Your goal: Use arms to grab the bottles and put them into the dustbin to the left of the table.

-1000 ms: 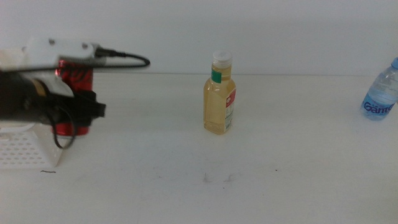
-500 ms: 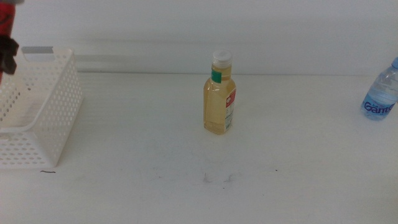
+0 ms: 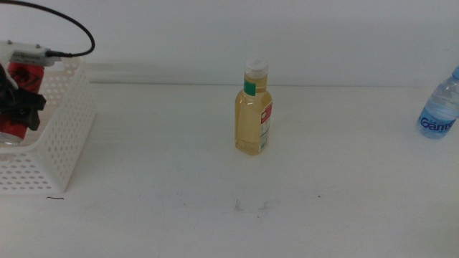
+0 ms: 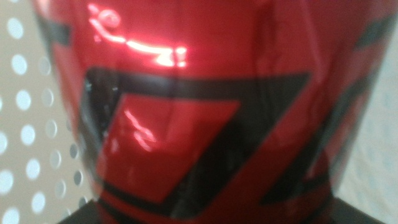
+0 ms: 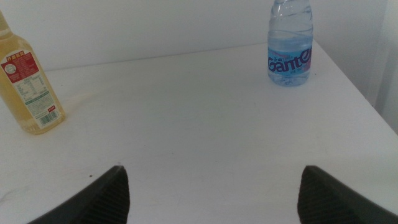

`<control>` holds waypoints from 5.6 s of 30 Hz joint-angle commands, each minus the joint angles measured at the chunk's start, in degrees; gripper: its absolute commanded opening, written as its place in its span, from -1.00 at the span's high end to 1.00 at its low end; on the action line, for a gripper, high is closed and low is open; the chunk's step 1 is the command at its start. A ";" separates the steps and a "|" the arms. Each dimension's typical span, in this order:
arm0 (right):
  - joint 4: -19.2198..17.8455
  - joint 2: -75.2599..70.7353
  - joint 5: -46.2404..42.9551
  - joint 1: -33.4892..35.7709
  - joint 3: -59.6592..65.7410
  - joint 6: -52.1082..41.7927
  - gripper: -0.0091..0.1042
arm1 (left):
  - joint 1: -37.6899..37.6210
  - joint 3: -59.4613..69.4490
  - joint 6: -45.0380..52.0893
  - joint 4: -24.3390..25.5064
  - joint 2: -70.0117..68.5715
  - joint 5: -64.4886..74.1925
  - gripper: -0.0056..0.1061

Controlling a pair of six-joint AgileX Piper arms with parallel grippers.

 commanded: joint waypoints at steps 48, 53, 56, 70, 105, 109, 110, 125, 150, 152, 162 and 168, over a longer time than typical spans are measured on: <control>-0.29 -0.25 -0.77 -0.34 0.24 -0.22 -0.68 | -42.59 59.22 -31.77 12.29 -28.37 -89.81 -0.78; -0.29 -0.25 -0.77 -0.34 0.24 -0.22 -0.68 | -42.59 59.04 -34.92 10.95 -17.57 -101.66 -0.78; -0.29 -0.25 -0.77 -0.34 0.24 -0.22 -0.68 | -42.59 56.88 -34.92 12.51 -12.15 -107.21 -0.78; -0.29 -0.25 -0.77 -0.34 0.24 -0.22 -0.68 | -42.73 45.29 -39.67 16.93 1.60 -108.73 -0.78; -0.29 -0.25 -0.77 -0.34 0.24 -0.22 -0.68 | -42.73 27.85 -45.09 19.34 15.31 -108.73 -0.78; -0.29 -0.25 -0.77 -0.34 0.24 -0.22 -0.68 | -42.73 24.96 -45.09 19.34 17.53 -108.81 -0.78; -0.29 -0.25 -0.77 -0.34 0.24 -0.22 -0.68 | -42.73 24.19 -45.09 19.34 18.17 -108.81 -0.78; -0.29 -0.25 -0.77 -0.34 0.24 -0.22 -0.68 | -41.56 19.07 -46.75 22.88 18.91 -105.34 -0.34; -0.29 -0.25 -0.77 -0.34 0.24 -0.22 -0.68 | -36.28 30.77 -28.11 9.33 -44.14 -8.01 0.93; -0.29 -0.25 -0.77 -0.34 0.24 -0.22 -0.68 | -30.35 27.14 -20.60 6.08 -43.02 -5.34 0.93; -0.29 -0.25 -0.77 -0.34 0.24 -0.22 -0.68 | -2.67 3.66 -1.44 -2.34 -24.56 7.21 0.93; -0.29 -0.25 -0.77 -0.34 0.24 -0.22 -0.68 | -0.41 -0.50 -1.44 -1.62 -13.45 6.01 0.93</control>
